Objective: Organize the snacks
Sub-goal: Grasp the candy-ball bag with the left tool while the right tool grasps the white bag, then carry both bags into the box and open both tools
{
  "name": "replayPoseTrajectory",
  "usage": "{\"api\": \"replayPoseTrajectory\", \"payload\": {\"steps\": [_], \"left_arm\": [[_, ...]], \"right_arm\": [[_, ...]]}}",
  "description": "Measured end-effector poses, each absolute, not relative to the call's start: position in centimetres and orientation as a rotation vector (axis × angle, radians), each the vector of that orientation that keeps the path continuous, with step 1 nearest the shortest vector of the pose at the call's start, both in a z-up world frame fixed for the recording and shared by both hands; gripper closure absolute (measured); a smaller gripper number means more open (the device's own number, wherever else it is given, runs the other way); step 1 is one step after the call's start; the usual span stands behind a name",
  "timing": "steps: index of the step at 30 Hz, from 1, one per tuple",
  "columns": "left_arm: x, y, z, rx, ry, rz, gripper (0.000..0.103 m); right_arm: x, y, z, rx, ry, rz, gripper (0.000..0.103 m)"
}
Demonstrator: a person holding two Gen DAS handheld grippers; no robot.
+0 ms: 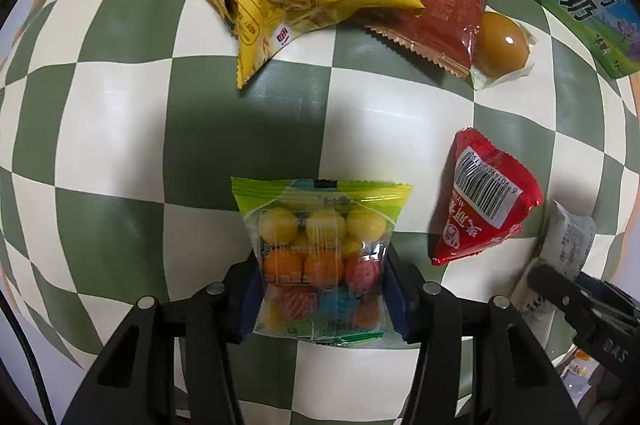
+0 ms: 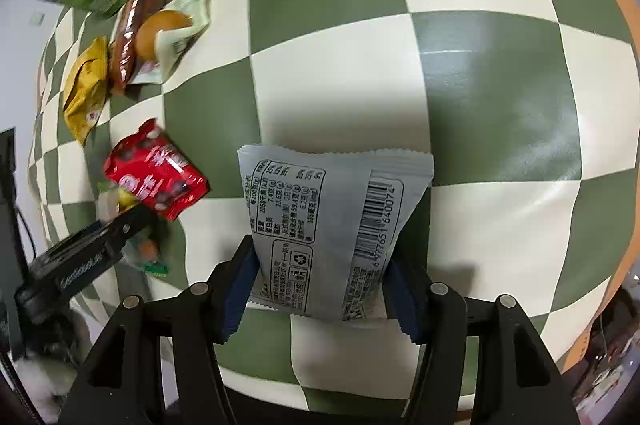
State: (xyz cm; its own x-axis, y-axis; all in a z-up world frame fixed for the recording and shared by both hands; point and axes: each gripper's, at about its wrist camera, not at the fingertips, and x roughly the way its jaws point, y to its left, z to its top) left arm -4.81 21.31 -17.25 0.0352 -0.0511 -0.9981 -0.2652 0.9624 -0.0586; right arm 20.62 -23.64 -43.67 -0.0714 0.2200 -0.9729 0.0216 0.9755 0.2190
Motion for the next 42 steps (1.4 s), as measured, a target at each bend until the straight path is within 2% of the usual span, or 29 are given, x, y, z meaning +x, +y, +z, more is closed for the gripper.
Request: {"api": "replayPoseTrajectory", "payload": {"steps": [4,8,11,16,22,29,36,38,39,40,41,42], "left_arm": [[-3.9,21.2,-15.9,-0.293,1.523,0.154,0.055],[-4.5,21.4,-11.8,-0.319,1.471,0.118,0.055],[-3.5,21.0,-7.1,-0.336,1.388,0.077,0.055],[1.5,19.5,1.4,-0.352,1.236,-0.038,0.055],[11.1,19.3,6.0,-0.348,1.181,-0.113,0.055],[19.9,19.8,1.9,-0.341,1.311,-0.097,0.055],[21.7,19.7,-2.8,-0.318,1.403,-0.057,0.054],[22.0,19.5,-4.0,-0.311,1.438,-0.052,0.047],[22.2,19.4,-4.4,-0.308,1.452,-0.055,0.043],[22.2,19.4,-4.7,-0.307,1.456,-0.057,0.031],[22.2,19.5,-4.8,-0.305,1.449,-0.055,0.022],[22.2,19.5,-4.7,-0.305,1.440,-0.062,0.021]], "right_arm": [[20.1,-23.4,-43.3,0.143,1.614,0.169,0.051],[19.7,-22.7,-40.4,0.189,1.583,0.223,0.053],[20.6,-23.0,-37.2,0.232,1.532,0.271,0.053],[25.3,-23.3,-28.0,0.255,1.370,0.364,0.053],[32.7,-24.2,-20.0,0.213,1.211,0.344,0.054],[40.3,-24.8,-20.6,0.141,1.214,0.268,0.053],[44.4,-25.5,-24.4,0.132,1.285,0.229,0.053],[44.8,-25.5,-25.9,0.130,1.315,0.239,0.052],[45.2,-25.5,-26.9,0.135,1.349,0.247,0.048],[45.5,-25.4,-27.9,0.134,1.383,0.252,0.042],[45.5,-25.3,-28.5,0.127,1.405,0.251,0.028],[45.7,-25.3,-29.1,0.113,1.421,0.245,0.022]]}}
